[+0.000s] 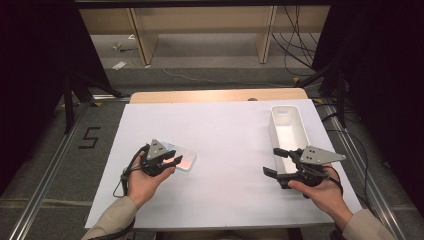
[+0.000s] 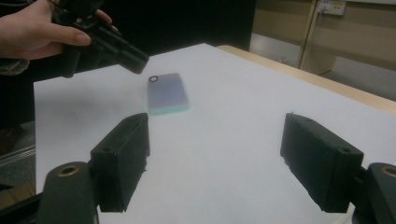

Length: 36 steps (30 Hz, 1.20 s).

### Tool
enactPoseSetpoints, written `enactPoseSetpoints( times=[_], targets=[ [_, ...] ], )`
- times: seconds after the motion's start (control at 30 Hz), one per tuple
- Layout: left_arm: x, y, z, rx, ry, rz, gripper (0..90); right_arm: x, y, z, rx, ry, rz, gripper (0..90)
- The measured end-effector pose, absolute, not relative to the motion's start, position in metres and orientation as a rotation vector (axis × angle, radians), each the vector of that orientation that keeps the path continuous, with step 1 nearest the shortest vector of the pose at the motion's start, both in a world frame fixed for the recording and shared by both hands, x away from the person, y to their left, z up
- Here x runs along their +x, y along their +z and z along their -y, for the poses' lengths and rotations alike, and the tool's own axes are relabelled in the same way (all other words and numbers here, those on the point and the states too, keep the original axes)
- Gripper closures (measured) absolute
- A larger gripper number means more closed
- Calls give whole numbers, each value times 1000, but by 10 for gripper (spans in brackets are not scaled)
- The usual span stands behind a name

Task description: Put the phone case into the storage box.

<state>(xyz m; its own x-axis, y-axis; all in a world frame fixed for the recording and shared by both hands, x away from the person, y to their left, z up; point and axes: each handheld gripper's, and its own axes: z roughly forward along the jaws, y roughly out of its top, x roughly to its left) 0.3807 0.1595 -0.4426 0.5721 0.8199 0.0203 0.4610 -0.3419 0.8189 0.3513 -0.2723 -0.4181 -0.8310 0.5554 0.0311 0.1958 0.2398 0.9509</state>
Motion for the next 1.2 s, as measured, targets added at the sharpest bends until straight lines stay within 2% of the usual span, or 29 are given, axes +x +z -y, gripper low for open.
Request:
enactPoseSetpoints(
  times=[0.1,0.13,0.8,1.2],
  targets=[
    [387,-445,-159,2007,554,-1056,892,352,-418,272,697,1618,-2210,249],
    [393,-447,-157,2011,531,-1075,898,352,-419,272,698,1616,-2212,248],
    [456,-466,-118,2061,512,-1213,900,352,-420,271,696,1619,-2213,252],
    [467,-479,-105,2122,482,-1242,900,351,-419,271,695,1620,-2213,253]
  ],
)
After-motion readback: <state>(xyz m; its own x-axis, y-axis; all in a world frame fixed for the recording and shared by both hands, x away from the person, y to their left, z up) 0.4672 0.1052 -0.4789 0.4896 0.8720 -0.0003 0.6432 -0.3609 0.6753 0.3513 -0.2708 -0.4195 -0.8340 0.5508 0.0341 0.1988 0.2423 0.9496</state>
